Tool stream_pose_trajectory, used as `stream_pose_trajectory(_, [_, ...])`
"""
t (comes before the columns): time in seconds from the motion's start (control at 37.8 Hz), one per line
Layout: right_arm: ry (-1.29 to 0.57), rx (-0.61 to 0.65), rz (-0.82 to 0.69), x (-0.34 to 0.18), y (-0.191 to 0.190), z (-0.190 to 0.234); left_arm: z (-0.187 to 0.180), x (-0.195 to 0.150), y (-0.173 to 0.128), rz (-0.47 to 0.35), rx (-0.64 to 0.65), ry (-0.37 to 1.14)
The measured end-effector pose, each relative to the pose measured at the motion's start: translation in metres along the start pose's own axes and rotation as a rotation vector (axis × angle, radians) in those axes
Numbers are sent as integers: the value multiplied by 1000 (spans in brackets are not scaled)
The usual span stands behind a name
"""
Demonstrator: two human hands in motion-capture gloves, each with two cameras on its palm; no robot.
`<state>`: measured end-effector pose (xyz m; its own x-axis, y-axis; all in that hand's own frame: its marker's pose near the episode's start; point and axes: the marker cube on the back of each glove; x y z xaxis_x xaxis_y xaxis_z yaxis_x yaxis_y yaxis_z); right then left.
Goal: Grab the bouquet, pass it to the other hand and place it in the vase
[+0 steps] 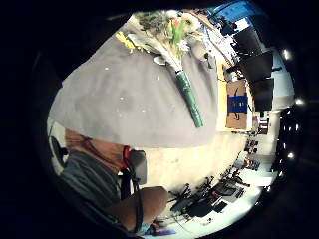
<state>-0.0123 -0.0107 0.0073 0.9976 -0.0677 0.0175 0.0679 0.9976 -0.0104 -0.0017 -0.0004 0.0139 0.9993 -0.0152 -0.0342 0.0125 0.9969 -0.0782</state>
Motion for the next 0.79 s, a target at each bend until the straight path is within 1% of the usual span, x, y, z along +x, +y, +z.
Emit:
stream_pose_trajectory(0.34, [2, 2, 4, 8, -1, 1, -1, 0, 1, 3, -6, 9])
stream_pose_trajectory(0.45, [10, 17, 10, 19, 0, 0, 1, 1, 0, 9, 9, 29])
stream_pose_trajectory(0.61, [-3, 73, 48, 53, 3, -6, -2, 8, 8, 17, 24, 81])
stream_pose_trajectory(0.79, [-19, 140, 146, 104, 7, -11, 2, 16, 10, 29, 57, 109])
